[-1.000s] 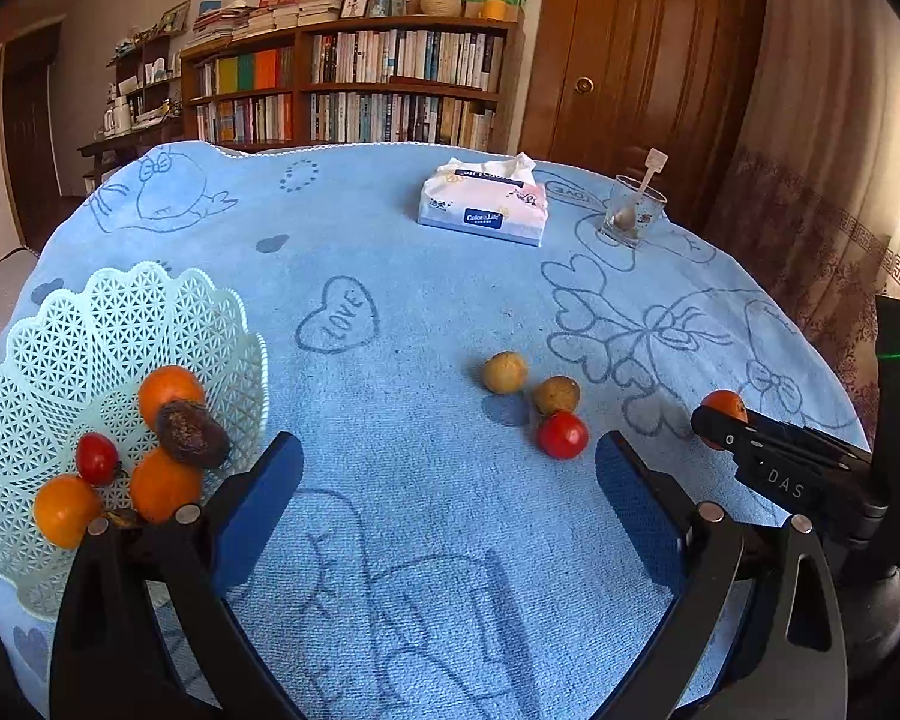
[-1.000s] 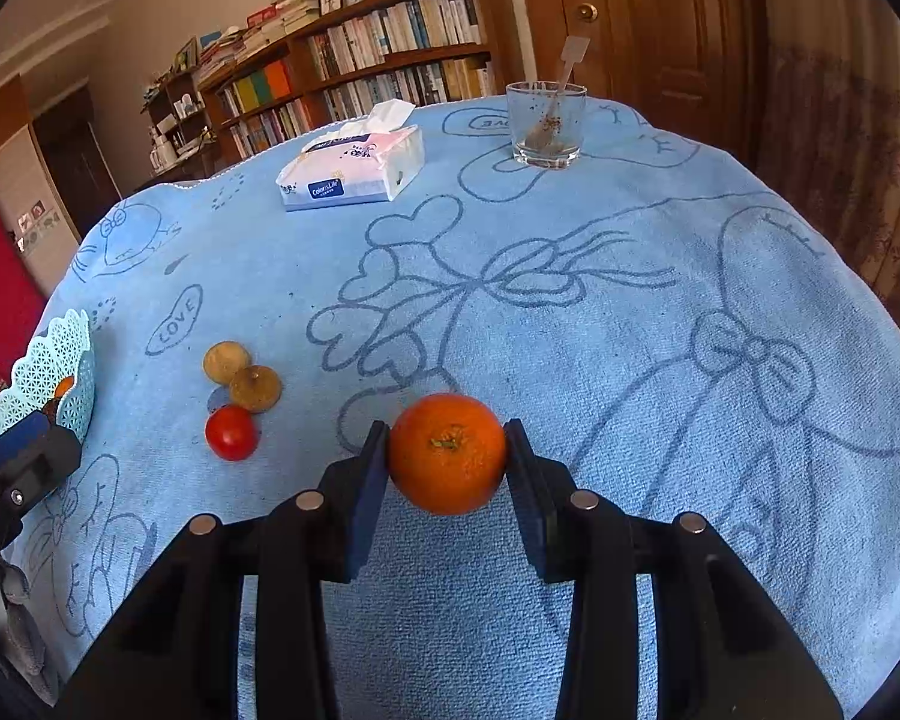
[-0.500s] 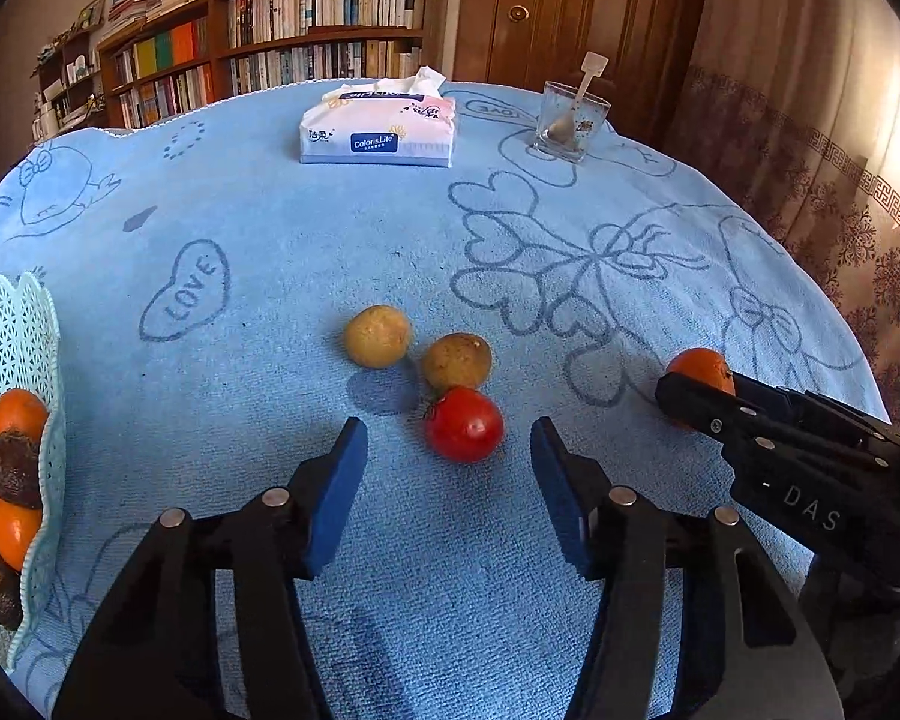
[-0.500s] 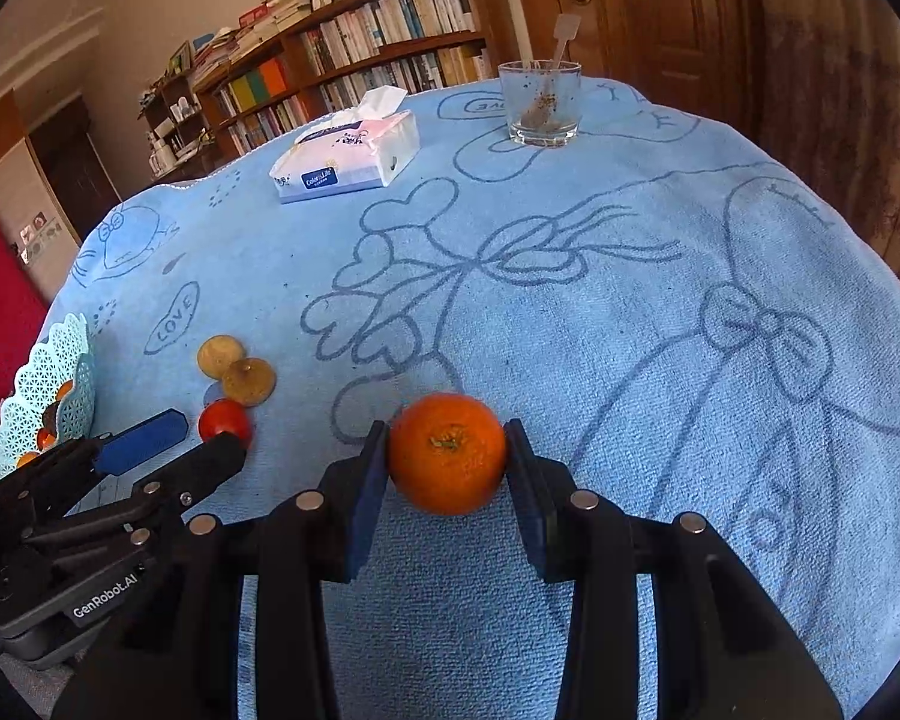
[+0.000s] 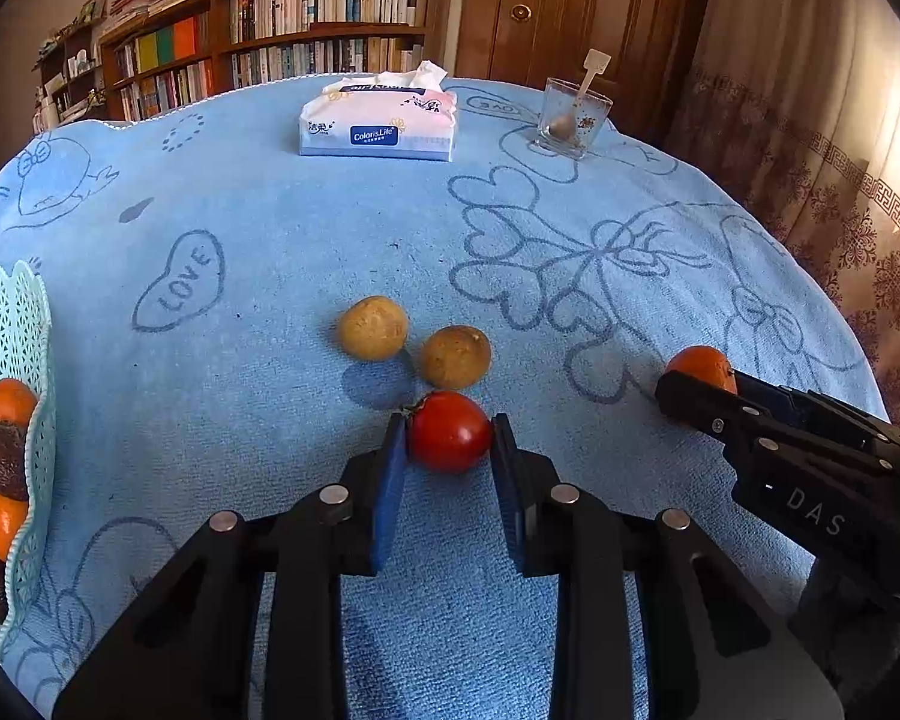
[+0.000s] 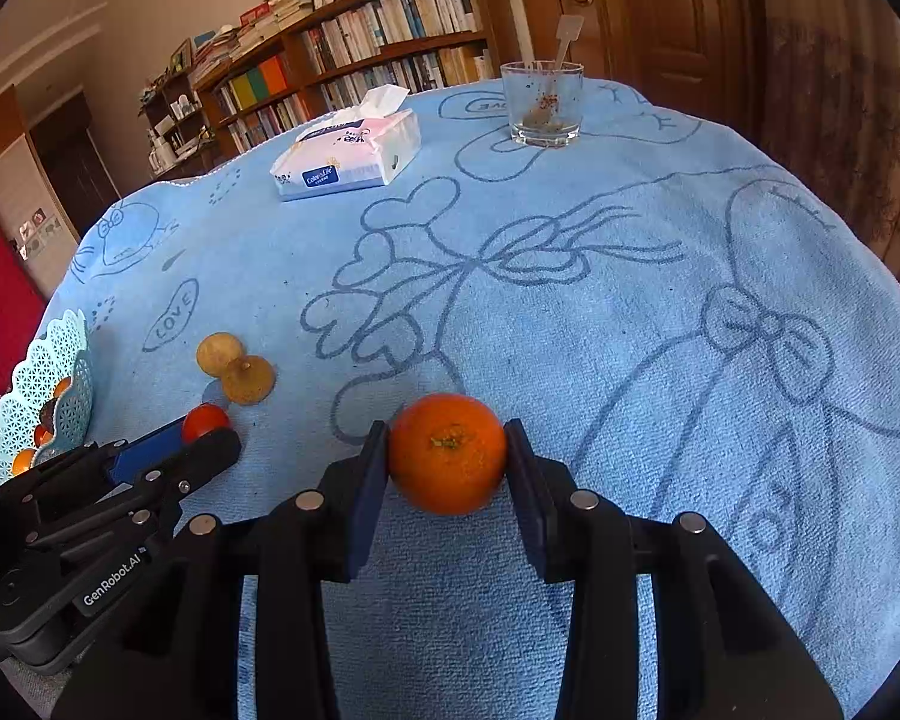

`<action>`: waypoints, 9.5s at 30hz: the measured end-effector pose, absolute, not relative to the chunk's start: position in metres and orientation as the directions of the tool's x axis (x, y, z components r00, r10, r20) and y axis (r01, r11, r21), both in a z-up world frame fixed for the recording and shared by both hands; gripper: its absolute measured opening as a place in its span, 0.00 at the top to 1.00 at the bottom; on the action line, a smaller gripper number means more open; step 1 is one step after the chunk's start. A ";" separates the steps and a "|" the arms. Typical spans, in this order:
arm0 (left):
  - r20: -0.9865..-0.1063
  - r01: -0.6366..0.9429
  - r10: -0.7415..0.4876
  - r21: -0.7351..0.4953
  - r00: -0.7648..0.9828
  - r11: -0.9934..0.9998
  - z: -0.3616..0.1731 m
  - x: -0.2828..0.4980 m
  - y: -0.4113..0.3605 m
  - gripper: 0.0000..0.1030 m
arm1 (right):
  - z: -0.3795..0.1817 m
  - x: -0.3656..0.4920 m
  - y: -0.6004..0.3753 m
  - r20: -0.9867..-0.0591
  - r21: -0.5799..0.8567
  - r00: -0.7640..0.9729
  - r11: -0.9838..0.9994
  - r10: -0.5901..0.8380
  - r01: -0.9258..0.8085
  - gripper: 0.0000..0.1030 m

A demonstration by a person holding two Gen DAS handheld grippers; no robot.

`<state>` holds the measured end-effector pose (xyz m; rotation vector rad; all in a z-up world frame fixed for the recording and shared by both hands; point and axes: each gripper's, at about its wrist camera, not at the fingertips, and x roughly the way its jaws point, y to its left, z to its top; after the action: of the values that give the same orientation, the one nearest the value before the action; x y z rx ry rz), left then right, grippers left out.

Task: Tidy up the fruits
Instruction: 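Hold the tangerine with the right tool while the left tool grasps the other red tomato, then drop the tomato into the basket with the left tool while the right drops the tangerine, then grasp a small brown kiwi with the right tool, then hold the kiwi with the right tool while the left tool grasps the other kiwi, then drop the kiwi into the basket with the left tool while the right drops its kiwi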

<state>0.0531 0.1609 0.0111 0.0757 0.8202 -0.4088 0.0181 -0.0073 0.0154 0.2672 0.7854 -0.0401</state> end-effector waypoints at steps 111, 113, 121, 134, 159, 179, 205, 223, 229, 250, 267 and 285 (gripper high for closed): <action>-0.475 -0.080 -0.045 -0.240 0.879 0.968 0.119 0.005 0.445 0.05 | 0.072 0.051 0.218 -0.634 0.323 0.679 0.924 0.371 -0.203 0.45; -0.477 -0.075 -0.050 -0.239 0.878 0.968 0.119 0.005 0.443 0.05 | 0.070 0.050 0.207 -0.635 0.316 0.688 0.931 0.351 -0.183 0.45; -0.485 -0.050 -0.072 -0.234 0.871 0.971 0.118 0.006 0.433 0.04 | 0.053 0.047 0.151 -0.662 0.320 0.702 0.946 0.262 -0.051 0.45; -0.506 -0.021 -0.093 -0.215 0.857 0.976 0.111 0.008 0.417 0.04 | 0.036 0.043 0.089 -0.694 0.251 0.711 0.964 0.114 0.091 0.45; -0.542 0.035 -0.122 -0.169 0.831 0.985 0.097 0.012 0.387 0.04 | 0.022 0.068 0.096 -0.748 0.129 0.660 0.991 0.070 0.041 0.72; -0.592 0.228 -0.212 -0.048 0.778 0.972 0.076 0.030 0.275 0.04 | 0.028 0.031 0.017 -0.710 0.197 0.702 0.972 0.053 0.126 0.72; -0.739 0.371 -0.288 -0.055 0.609 0.927 0.017 0.111 0.170 0.58 | 0.016 0.031 0.019 -0.696 0.242 0.712 0.965 0.099 0.102 0.73; -0.728 0.362 -0.284 -0.053 0.623 0.931 0.016 0.093 0.174 0.73 | 0.017 0.028 0.015 -0.687 0.254 0.720 0.961 0.101 0.108 0.73; -0.712 0.346 -0.283 -0.060 0.643 0.936 0.024 0.076 0.183 0.73 | 0.019 0.025 0.014 -0.674 0.264 0.731 0.958 0.100 0.113 0.72; -0.622 0.227 -0.188 -0.016 0.760 0.974 0.063 0.015 0.241 0.73 | 0.032 0.004 0.027 -0.627 0.252 0.773 0.964 0.100 0.079 0.72; -0.585 0.113 -0.112 -0.036 0.803 0.993 0.070 0.003 0.310 0.73 | 0.039 -0.021 0.058 -0.626 0.282 0.759 0.959 0.179 0.006 0.72; -0.537 -0.016 -0.043 -0.104 0.842 0.994 0.089 0.009 0.399 0.62 | 0.064 -0.006 0.130 -0.615 0.268 0.739 0.955 0.274 -0.131 0.72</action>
<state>0.0087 0.3992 0.0891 -0.1061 0.5690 -0.0144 -0.0056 0.1298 0.0645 0.2135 0.7054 0.2236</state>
